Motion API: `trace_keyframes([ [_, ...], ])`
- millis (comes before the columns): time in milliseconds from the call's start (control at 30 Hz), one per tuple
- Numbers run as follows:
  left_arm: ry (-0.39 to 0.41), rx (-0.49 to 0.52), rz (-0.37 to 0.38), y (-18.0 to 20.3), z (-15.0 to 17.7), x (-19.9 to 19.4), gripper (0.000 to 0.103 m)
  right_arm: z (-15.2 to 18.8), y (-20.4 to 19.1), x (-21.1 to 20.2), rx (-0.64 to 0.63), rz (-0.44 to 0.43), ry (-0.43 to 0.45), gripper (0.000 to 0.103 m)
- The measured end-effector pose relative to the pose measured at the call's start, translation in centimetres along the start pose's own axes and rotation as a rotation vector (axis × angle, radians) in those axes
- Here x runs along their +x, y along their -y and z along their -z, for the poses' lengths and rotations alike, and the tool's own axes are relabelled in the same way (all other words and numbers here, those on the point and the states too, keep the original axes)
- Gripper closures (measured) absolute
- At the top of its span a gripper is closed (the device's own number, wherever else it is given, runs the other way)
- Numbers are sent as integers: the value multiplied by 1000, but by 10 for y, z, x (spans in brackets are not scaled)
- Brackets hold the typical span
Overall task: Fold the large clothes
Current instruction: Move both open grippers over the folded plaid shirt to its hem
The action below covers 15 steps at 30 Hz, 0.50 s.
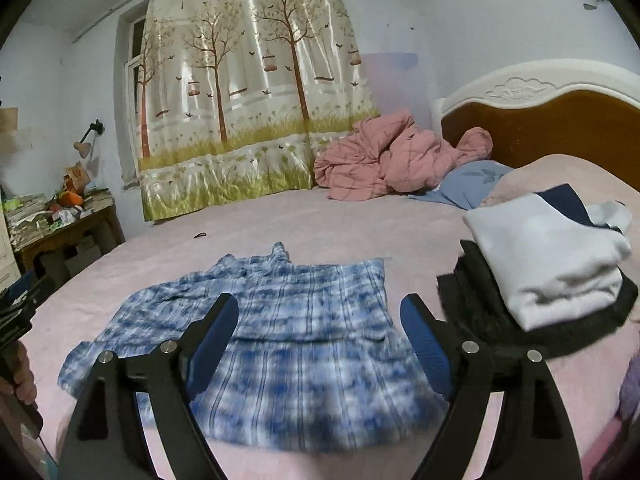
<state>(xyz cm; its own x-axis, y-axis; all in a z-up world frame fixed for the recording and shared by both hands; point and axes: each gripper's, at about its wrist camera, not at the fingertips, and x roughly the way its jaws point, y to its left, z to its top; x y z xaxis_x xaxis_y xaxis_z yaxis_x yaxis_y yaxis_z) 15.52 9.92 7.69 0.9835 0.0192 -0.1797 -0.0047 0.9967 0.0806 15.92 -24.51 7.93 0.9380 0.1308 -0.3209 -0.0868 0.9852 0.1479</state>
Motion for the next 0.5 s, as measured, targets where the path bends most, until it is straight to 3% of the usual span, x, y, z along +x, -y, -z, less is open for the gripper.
trace_keyframes([
  [267,38,18,-5,10,19,-23,1,20,6,-16,-1,28,-15,15],
  [500,18,23,-7,16,34,-24,1,35,8,-13,-27,45,-30,11],
])
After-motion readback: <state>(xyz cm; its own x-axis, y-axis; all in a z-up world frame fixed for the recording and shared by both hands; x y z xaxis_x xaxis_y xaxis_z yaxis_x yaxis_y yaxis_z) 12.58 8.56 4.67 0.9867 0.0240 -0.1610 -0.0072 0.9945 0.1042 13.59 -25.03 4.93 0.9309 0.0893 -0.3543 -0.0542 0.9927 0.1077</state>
